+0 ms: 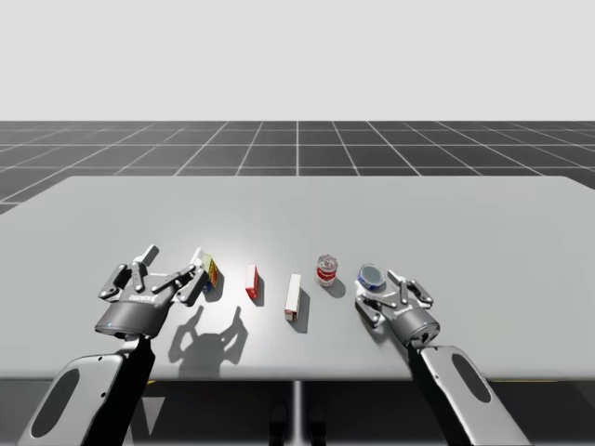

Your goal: Lift the tuna fish can off the table.

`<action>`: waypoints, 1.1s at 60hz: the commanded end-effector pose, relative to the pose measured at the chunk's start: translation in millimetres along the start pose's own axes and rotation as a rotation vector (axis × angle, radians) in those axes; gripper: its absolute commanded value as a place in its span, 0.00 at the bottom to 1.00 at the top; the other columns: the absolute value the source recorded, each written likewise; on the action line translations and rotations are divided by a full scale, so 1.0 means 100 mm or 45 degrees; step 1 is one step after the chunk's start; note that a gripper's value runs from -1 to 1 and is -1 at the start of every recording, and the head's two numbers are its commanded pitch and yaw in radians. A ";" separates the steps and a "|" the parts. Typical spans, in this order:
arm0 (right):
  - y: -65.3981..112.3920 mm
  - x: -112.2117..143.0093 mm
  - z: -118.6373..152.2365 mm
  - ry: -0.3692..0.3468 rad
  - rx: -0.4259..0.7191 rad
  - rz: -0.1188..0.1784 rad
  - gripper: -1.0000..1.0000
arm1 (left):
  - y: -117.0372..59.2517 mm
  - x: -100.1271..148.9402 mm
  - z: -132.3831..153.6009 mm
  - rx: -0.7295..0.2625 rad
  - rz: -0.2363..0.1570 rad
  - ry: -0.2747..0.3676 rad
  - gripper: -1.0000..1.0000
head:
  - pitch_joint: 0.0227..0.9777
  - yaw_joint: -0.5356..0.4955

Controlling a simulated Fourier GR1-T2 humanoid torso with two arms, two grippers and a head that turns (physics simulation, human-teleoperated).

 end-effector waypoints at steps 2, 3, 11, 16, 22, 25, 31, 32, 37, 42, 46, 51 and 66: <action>-0.01 -0.05 -0.18 0.042 -0.028 0.017 0.00 | 0.00 0.00 0.00 0.000 0.000 0.000 0.00 | 0.84 0.23; -0.01 -0.05 -0.20 0.048 -0.031 0.021 0.00 | 0.00 0.00 0.00 0.000 -0.001 0.000 0.00 | 0.84 0.23; -0.05 -0.09 -0.29 0.083 -0.060 0.018 0.00 | -0.01 0.00 0.00 -0.003 -0.003 0.001 0.00 | 0.84 0.23; -0.06 -0.14 -0.32 0.091 -0.062 0.033 0.00 | -0.01 0.00 0.00 -0.005 -0.005 0.002 0.00 | 0.83 0.23; -0.06 -0.18 -0.31 0.070 -0.082 0.039 0.99 | -0.01 0.00 0.00 -0.006 -0.008 0.003 0.00 | 0.82 0.23; -0.07 -0.19 -0.31 0.078 -0.079 0.031 1.00 | -0.01 0.00 0.00 -0.006 -0.009 0.004 0.00 | 0.80 0.23; -0.08 -0.21 -0.31 0.081 -0.077 0.022 1.00 | -0.02 -0.01 0.00 -0.007 -0.011 0.005 0.00 | 0.74 0.23; -0.09 -0.21 -0.30 0.083 -0.078 0.017 1.00 | -0.02 -0.01 0.00 -0.008 -0.011 0.005 0.00 | 0.73 0.23; -0.10 -0.22 -0.30 0.087 -0.076 0.009 1.00 | -0.03 -0.01 0.00 -0.009 -0.012 0.008 0.00 | 0.66 0.23; -0.10 -0.23 -0.30 0.088 -0.074 0.008 1.00 | -0.03 -0.01 0.00 -0.010 -0.014 0.011 0.00 | 0.59 0.23; -0.10 -0.24 -0.30 0.088 -0.075 0.007 1.00 | -0.03 -0.01 0.00 -0.010 -0.014 0.011 0.00 | 0.56 0.23; -0.10 -0.24 -0.30 0.085 -0.076 0.006 1.00 | -0.03 -0.01 0.01 -0.010 -0.014 0.011 0.00 | 0.52 0.22; -0.11 0.02 -0.19 -0.014 -0.070 -0.004 1.00 | -0.04 -0.02 0.01 -0.008 -0.017 0.008 0.00 | 0.47 0.23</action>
